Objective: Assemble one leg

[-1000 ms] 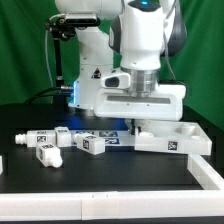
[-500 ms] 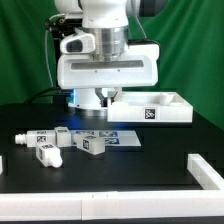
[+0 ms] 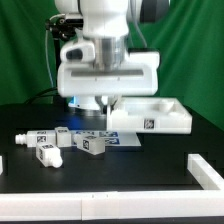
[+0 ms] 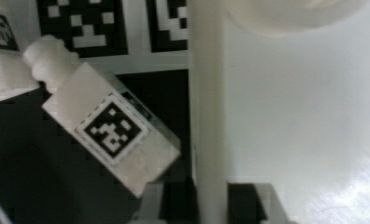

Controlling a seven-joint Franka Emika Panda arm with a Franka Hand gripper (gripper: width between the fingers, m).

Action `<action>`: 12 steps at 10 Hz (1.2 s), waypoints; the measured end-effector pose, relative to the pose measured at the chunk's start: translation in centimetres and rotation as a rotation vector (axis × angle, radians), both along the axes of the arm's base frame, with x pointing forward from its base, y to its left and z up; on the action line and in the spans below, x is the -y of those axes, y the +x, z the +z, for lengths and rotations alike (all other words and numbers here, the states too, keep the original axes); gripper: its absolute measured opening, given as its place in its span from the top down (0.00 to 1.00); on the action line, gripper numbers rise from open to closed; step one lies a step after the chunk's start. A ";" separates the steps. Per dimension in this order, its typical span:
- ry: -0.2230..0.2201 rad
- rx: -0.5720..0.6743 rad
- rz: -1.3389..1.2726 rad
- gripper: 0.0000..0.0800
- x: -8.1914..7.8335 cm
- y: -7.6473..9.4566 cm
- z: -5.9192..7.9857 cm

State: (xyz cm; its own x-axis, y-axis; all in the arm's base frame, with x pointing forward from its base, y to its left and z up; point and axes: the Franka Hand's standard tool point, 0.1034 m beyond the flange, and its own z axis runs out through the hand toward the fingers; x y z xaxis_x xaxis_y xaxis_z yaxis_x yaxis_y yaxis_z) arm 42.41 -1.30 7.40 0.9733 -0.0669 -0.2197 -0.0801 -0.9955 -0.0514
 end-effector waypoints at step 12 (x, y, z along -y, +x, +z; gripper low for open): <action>-0.010 0.040 0.051 0.93 1.8 12.4 -2.4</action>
Offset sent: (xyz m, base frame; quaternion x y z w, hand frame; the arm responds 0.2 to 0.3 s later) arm 0.0000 0.0000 0.0000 0.0000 0.0000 0.0000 1.0000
